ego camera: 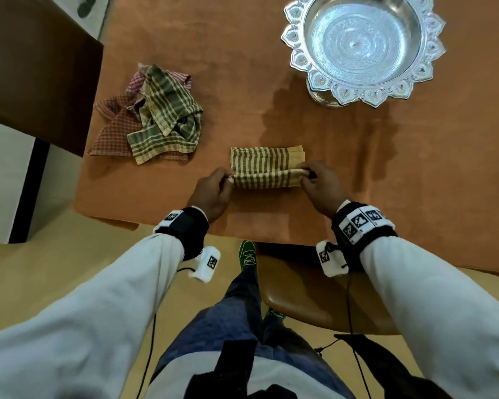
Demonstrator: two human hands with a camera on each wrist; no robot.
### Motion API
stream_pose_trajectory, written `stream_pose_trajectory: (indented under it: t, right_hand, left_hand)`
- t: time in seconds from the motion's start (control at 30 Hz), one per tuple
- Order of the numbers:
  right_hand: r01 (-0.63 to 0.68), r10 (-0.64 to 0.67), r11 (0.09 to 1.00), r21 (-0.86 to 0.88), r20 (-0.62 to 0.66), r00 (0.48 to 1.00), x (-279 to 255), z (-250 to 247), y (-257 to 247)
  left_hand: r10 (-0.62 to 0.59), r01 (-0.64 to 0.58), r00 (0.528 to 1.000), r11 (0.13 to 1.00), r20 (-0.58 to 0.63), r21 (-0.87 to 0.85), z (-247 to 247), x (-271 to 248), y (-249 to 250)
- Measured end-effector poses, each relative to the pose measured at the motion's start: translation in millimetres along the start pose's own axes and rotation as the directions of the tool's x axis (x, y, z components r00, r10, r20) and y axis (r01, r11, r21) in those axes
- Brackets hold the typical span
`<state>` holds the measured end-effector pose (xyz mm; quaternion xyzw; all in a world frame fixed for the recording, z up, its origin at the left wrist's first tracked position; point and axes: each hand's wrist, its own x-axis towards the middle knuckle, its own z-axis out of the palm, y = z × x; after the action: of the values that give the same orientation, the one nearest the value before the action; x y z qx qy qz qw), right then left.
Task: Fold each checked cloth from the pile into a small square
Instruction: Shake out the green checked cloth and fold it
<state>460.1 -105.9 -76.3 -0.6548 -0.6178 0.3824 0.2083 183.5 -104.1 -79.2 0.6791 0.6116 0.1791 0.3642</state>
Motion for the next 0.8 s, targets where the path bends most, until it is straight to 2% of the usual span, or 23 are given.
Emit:
stream_pose_trajectory:
  t: [0.1,0.23,0.37,0.47,0.57,0.8]
  right_hand:
    - [-0.111,0.119,0.989,0.098,-0.078,0.990,25.4,5.8,-0.3]
    - [-0.222,0.230,0.973,0.065,-0.160,0.960,51.9,17.9,4.0]
    - [-0.324,0.319,0.946,0.014,-0.214,0.923,64.2,24.2,4.6]
    - [-0.335,0.313,0.941,-0.056,-0.237,0.919,64.3,29.3,4.9]
    - [-0.284,0.260,0.956,-0.070,-0.244,0.934,62.9,32.0,6.7]
    - [-0.265,0.243,0.962,-0.065,-0.235,0.941,60.4,29.7,12.0]
  left_hand:
    - [-0.101,0.099,0.992,0.994,-0.074,-0.039,3.2,34.2,2.1]
    - [-0.272,0.277,0.957,0.960,-0.103,0.036,14.2,68.0,3.6]
    - [-0.315,0.328,0.943,0.933,-0.106,0.148,22.2,82.1,5.3]
    - [-0.318,0.336,0.941,0.918,-0.114,0.212,25.5,87.4,8.1]
    - [-0.349,0.368,0.929,0.897,-0.119,0.243,27.7,91.5,11.3]
    - [-0.422,0.460,0.881,0.871,-0.212,0.175,31.5,86.9,9.6]
